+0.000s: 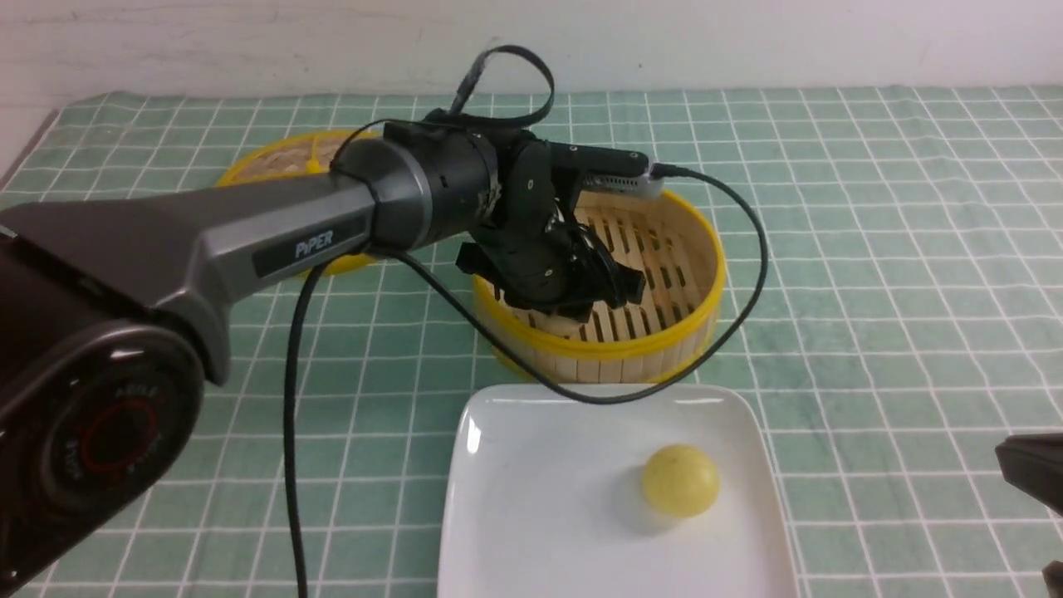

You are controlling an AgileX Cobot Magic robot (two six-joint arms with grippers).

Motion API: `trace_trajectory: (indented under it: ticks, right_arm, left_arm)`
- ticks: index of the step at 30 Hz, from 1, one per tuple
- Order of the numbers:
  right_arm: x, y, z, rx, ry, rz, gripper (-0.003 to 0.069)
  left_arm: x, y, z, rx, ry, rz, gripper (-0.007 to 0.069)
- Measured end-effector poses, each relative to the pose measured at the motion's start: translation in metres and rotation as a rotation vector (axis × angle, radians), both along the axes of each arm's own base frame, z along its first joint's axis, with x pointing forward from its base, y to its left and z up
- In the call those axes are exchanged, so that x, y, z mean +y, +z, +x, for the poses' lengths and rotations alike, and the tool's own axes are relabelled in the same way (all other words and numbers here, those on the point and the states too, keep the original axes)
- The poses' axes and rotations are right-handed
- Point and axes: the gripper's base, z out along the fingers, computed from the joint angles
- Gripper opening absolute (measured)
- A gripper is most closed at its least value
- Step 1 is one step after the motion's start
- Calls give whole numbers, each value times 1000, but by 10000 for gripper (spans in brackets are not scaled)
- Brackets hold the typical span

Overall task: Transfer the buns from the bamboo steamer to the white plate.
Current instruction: 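Reach into the bamboo steamer and grasp a bun with the left gripper, then carry the bun from the bamboo steamer to the plate with the left gripper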

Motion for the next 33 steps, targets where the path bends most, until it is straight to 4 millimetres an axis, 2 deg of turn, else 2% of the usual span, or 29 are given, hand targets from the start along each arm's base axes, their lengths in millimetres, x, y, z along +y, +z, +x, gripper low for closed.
trace_trajectory:
  ticks: [2, 4, 8, 10, 12, 14, 17, 20, 21, 22, 23, 25, 28, 29, 31, 33]
  right_arm:
    - [0, 0, 0, 0, 0, 0, 23]
    - [0, 0, 0, 0, 0, 0, 26]
    - [0, 0, 0, 0, 0, 0, 30]
    - [0, 0, 0, -1, 0, 0, 34]
    - [0, 0, 0, -1, 0, 1, 35]
    - [0, 0, 0, -2, 0, 1, 38]
    - [0, 0, 0, -4, 0, 2, 43]
    - [0, 0, 0, -4, 0, 2, 48]
    - [0, 0, 0, -4, 0, 2, 49]
    - [0, 0, 0, -4, 0, 2, 50]
    - [0, 0, 0, -5, 0, 2, 52]
    - [0, 0, 0, -6, 0, 2, 55]
    - [0, 0, 0, -6, 0, 1, 60]
    - [0, 0, 0, -6, 0, 1, 60]
    - [0, 0, 0, -6, 0, 1, 64]
    - [0, 0, 0, -6, 0, 2, 68]
  left_arm:
    - [2, 15, -4, 19, -2, 5, 63]
    - [6, 44, -13, 34, -6, -1, 34]
    - [24, 134, -41, -51, -51, -36, 30]
    - [44, 190, -70, -122, -86, -57, 30]
    - [58, 215, -94, -124, -96, -68, 30]
    - [65, 222, -113, -76, -115, -74, 30]
    - [62, 205, -127, 13, -150, -52, 30]
    - [39, 128, -138, 200, -179, 52, 34]
    - [34, 108, -138, 222, -175, 72, 38]
    - [33, 104, -138, 225, -171, 77, 39]
    - [26, 73, -137, 234, -155, 97, 50]
    - [19, 45, -133, 229, -123, 98, 75]
    - [11, 20, -124, 221, -80, 86, 136]
    - [10, 17, -122, 220, -78, 85, 147]
    - [7, 5, -118, 224, -64, 88, 202]
    - [3, -11, -114, 254, -37, 95, 293]
